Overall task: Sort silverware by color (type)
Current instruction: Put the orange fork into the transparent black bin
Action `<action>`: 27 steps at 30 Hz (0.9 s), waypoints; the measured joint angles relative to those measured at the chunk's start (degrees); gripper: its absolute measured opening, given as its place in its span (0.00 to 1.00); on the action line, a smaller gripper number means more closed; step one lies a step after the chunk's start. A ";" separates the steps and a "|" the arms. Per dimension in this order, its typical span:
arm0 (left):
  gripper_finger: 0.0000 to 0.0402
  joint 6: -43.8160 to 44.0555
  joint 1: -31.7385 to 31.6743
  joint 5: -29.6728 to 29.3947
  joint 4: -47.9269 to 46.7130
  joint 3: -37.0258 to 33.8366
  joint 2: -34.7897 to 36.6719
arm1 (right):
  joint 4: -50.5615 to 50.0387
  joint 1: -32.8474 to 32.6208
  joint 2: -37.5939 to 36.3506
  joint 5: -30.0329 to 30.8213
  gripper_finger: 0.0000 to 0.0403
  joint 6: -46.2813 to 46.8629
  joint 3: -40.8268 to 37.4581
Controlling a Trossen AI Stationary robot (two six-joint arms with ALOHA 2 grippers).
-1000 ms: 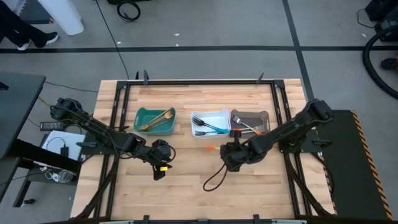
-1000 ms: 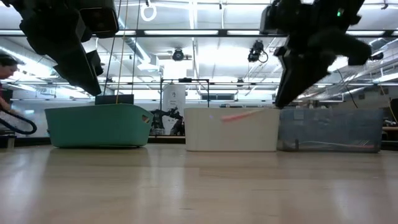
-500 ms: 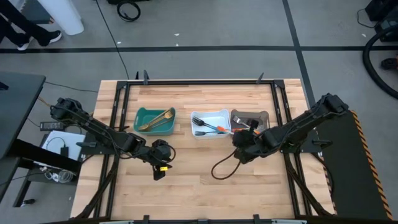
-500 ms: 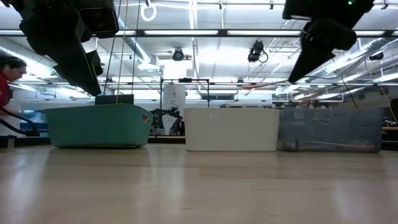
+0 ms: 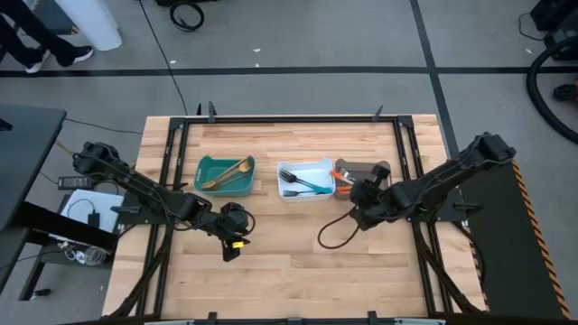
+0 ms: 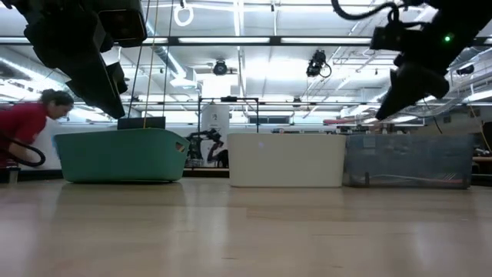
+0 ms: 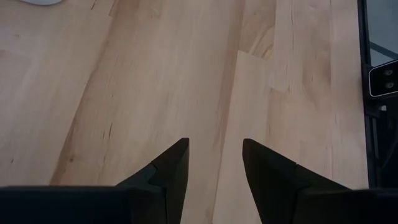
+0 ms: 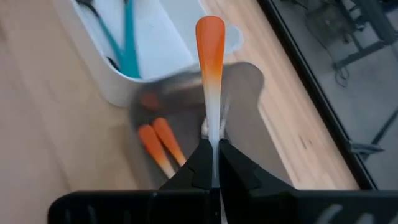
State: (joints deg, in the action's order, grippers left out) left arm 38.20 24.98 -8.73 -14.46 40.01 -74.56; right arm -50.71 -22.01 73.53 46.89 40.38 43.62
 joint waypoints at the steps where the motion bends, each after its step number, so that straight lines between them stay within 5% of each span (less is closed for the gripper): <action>1: 0.40 0.02 -0.01 0.00 0.00 0.00 0.00 | -0.03 0.33 -0.48 0.36 0.04 0.02 -0.78; 27: 0.40 0.04 -0.01 0.00 0.02 0.00 0.00 | 6.24 4.34 -4.97 3.85 0.04 2.45 -13.63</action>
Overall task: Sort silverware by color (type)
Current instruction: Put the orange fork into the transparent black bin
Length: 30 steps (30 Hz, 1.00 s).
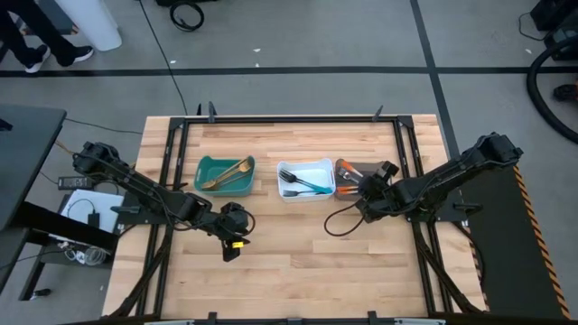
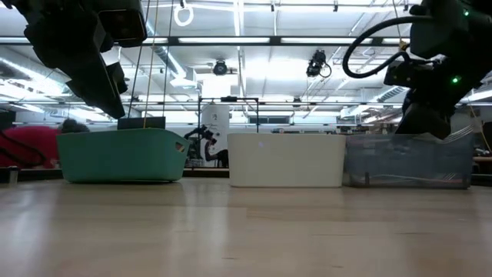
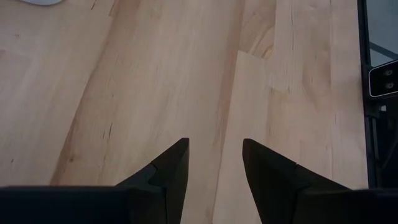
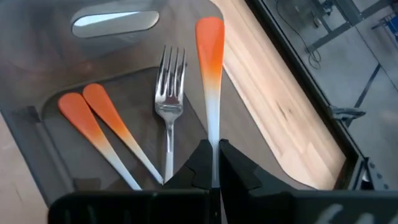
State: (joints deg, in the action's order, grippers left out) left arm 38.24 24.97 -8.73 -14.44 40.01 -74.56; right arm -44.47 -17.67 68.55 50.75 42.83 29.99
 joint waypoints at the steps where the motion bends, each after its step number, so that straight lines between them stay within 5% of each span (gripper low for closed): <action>1: 0.40 0.03 0.01 0.00 0.00 0.00 0.00 | 0.60 0.02 0.00 -0.19 0.04 -0.02 -0.22; 12: 0.40 0.08 0.02 0.00 0.02 0.00 0.00 | 3.14 2.85 0.00 -3.80 0.05 -0.78 -0.54; 30: 0.40 -0.29 0.00 -0.46 0.02 0.00 0.00 | 4.15 7.75 0.02 -10.28 0.24 -8.46 4.84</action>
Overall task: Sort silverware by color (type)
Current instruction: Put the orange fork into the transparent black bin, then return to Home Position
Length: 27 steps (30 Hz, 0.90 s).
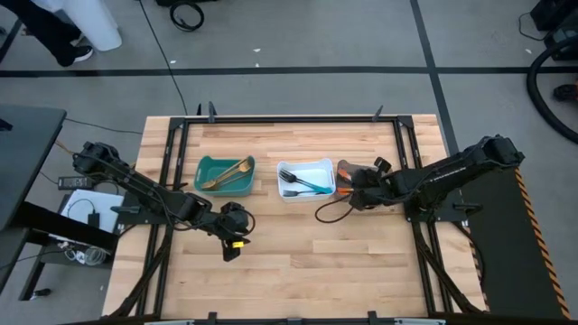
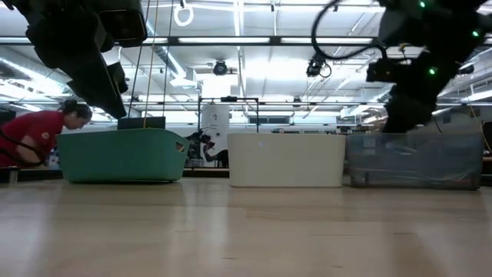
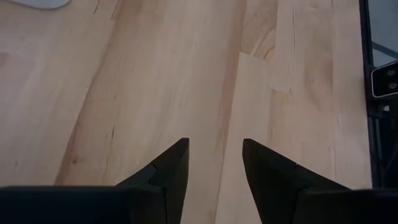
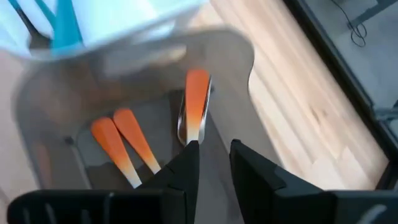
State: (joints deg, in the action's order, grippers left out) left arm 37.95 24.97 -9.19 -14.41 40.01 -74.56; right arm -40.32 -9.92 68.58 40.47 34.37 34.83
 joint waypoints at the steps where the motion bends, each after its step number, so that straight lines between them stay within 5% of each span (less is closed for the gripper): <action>1: 0.40 -0.58 0.00 -0.03 0.00 0.00 0.00 | -0.48 0.16 0.00 0.00 0.24 -0.39 1.13; 11: 0.40 0.27 0.02 1.86 0.10 0.00 0.00 | -0.81 -2.22 -1.52 0.41 0.24 -4.26 13.48; 27: 0.40 -13.23 0.01 -4.12 2.06 -0.04 9.49 | 1.29 -4.34 -14.45 0.37 0.24 -7.42 13.90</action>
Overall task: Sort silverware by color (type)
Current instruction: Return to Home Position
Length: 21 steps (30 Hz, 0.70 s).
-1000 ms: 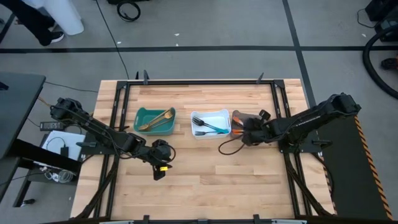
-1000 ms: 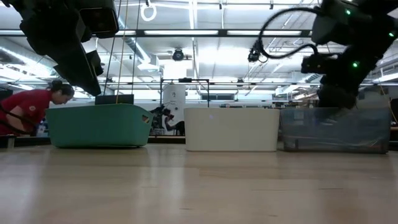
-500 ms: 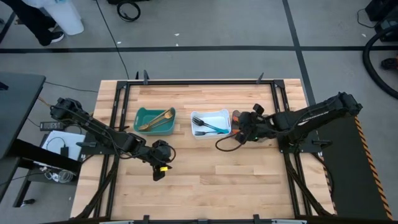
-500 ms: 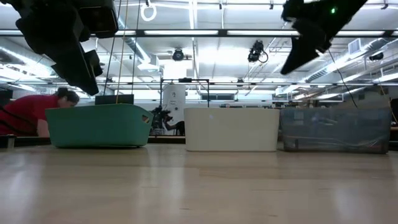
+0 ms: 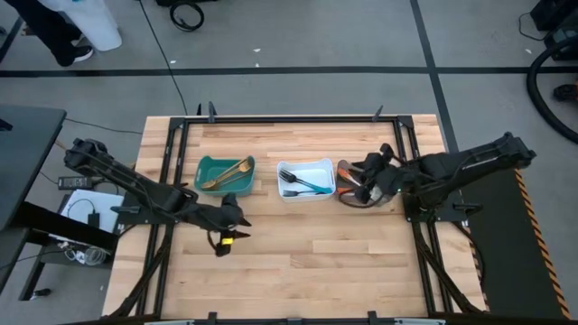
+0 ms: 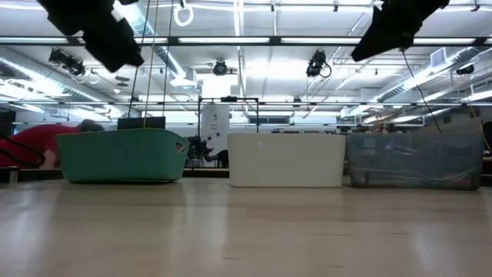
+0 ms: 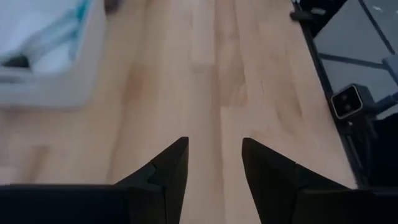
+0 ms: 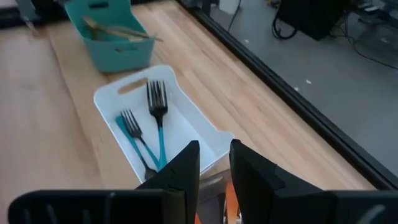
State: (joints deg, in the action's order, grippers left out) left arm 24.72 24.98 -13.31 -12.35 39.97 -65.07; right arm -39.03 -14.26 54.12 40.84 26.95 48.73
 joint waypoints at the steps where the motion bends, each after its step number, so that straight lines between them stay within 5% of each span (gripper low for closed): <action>1: 0.40 -1.26 -0.01 -0.84 -0.02 0.00 0.77 | 0.28 0.01 -0.74 0.00 0.24 -0.30 -0.11; 6: 0.40 -7.74 -0.11 -4.97 -0.05 0.00 2.33 | 5.04 0.02 -5.48 -0.02 0.23 -2.63 -3.65; 21: 0.40 -17.58 -4.05 -5.15 -2.39 -0.01 10.09 | 14.14 1.42 -19.37 -2.03 0.23 -6.76 -10.94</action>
State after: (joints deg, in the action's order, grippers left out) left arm 7.13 20.92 -18.46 -14.75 39.96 -54.98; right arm -24.88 -12.84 34.75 38.80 20.19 37.79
